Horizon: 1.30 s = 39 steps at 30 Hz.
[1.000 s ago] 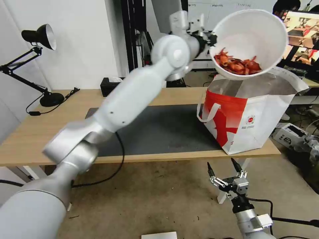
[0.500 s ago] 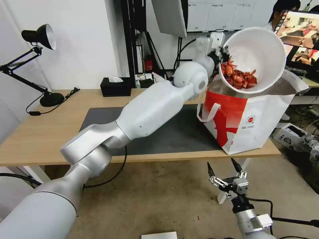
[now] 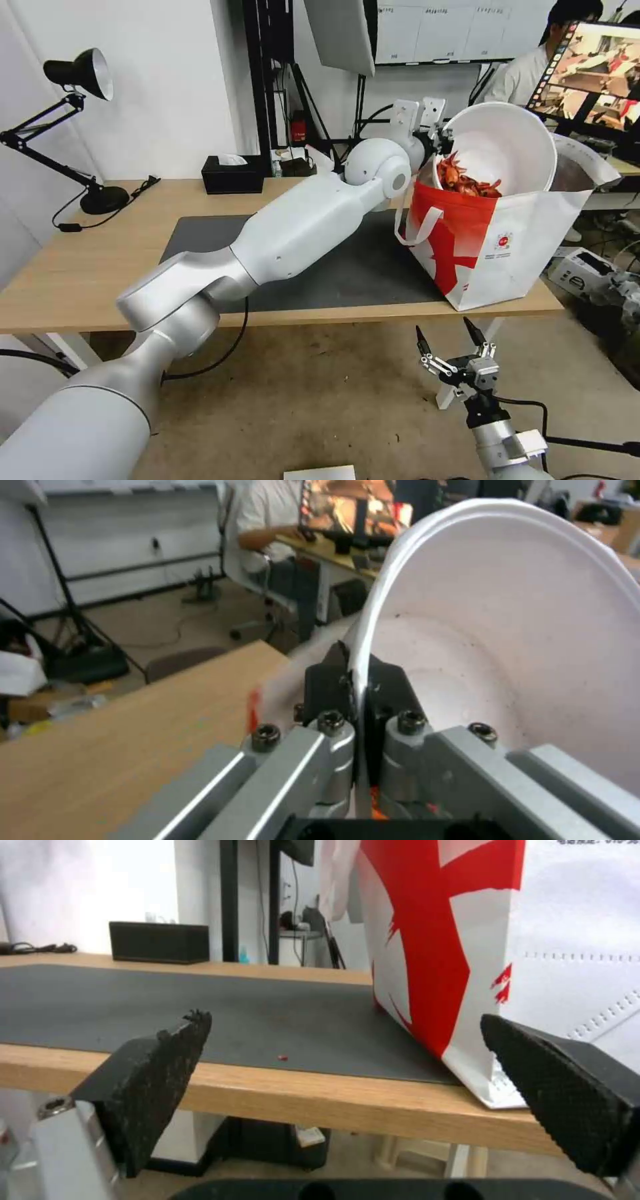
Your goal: Pick up the trash from the table and place it into the takeout bag.
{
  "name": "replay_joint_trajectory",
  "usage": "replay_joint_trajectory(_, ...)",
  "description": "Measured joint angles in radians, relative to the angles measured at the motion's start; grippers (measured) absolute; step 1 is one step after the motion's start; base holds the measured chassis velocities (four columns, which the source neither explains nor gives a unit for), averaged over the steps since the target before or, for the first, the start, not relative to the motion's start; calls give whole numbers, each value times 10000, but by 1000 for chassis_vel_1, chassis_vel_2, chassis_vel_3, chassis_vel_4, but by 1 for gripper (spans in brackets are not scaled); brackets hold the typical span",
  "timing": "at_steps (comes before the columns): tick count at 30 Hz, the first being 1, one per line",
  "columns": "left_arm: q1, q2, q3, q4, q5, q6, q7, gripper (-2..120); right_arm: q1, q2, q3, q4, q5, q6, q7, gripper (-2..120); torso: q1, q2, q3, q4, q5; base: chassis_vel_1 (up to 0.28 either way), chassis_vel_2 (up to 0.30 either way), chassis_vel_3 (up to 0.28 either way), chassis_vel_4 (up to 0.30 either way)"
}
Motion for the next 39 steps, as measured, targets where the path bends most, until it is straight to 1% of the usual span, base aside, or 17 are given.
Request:
replay_joint_trajectory(3, -22, 8, 9, 15, -280, 408, 335, 0, 1, 0, 0, 0, 0, 0, 0, 100, -1, 0, -1, 0, -1, 0, 0, 0, 0)
replay_joint_trajectory(6, -25, 9, 10, 19, -334, 472, 372, 0, 0, 0, 0, 0, 0, 0, 0, 100, -1, 0, 0, -1, 0, 0, 0, 0, 0)
replay_joint_trajectory(7, -58, 8, 84, 89, -521, 759, 592, 0, 1, 0, 0, 0, 0, 0, 0, 100, -1, 0, 0, -1, 0, 0, 0, 0, 0)
replay_joint_trajectory(12, -102, 9, 294, 254, -547, 1004, 785, 0, 1, 0, 0, 0, 0, 0, 0, 100, 0, 0, 0, 0, 0, 0, 0, 0, 0)
replay_joint_trajectory(18, -100, 23, 438, 330, -586, 1061, 848, 0, 0, 0, 0, 0, 0, 0, 0, 100, -1, 0, -1, 0, 0, 0, 0, 0, 0)
replay_joint_trajectory(20, -81, 42, 449, 283, -715, 1307, 862, 7, 1, 0, 0, 0, 0, 0, 0, 100, -1, 0, 0, 0, 0, 0, 0, 0, 0)
replay_joint_trajectory(21, -63, 43, 449, 222, -784, 1459, 869, 15, 1, 0, 0, 0, 0, 0, 0, 100, -1, 0, 0, 0, 0, 0, 0, 0, 0)
replay_joint_trajectory(23, -52, 35, 445, 204, -806, 1500, 868, 17, 0, 0, 0, 0, 0, 0, 0, 100, -1, 0, 0, -1, -1, 0, 0, 0, 0)
replay_joint_trajectory(26, -46, -34, 400, 206, -861, 1541, 862, 31, 1, 0, 0, 0, 0, 0, 0, 100, -1, 0, -1, -1, -1, 0, 0, 0, 0)
replay_joint_trajectory(27, -46, -34, 400, 206, -861, 1541, 862, 31, 1, 0, 0, 0, 0, 0, 0, 100, -1, 0, -1, -1, -1, 0, 0, 0, 0)
replay_joint_trajectory(29, -46, -73, 309, 216, -943, 1543, 852, 41, 1, 0, 0, 0, 0, 0, 0, 100, 0, 0, 0, -1, 0, 0, 0, 0, 0)
replay_joint_trajectory(30, -46, -73, 309, 216, -943, 1543, 852, 41, 1, 0, 0, 0, 0, 0, 0, 100, 0, 0, 0, -1, 0, 0, 0, 0, 0)
replay_joint_trajectory(32, -41, -50, 215, 130, -973, 1528, 801, 53, 0, -1, 0, 0, 0, 0, 0, 100, -1, 0, 0, -2, 0, 0, 0, 0, 0)
replay_joint_trajectory(33, -41, -50, 215, 130, -973, 1528, 801, 53, 0, -1, 0, 0, 0, 0, 0, 100, -1, 0, 0, -2, 0, 0, 0, 0, 0)
replay_joint_trajectory(36, 17, 148, 64, -209, -981, 1335, 727, 68, 1, 0, 0, 0, 0, 0, 0, 100, 0, 0, 0, -2, 0, 0, 0, 0, 0)
replay_joint_trajectory(37, 17, 148, 64, -209, -981, 1335, 727, 68, 1, 0, 0, 0, 0, 0, 0, 100, 0, 0, 0, -2, 0, 0, 0, 0, 0)
replay_joint_trajectory(39, 85, 440, -101, -644, -985, 906, 581, 77, 1, 0, 0, 0, 0, 0, 0, 100, 0, 0, -1, -2, 0, 0, 0, 0, 0)
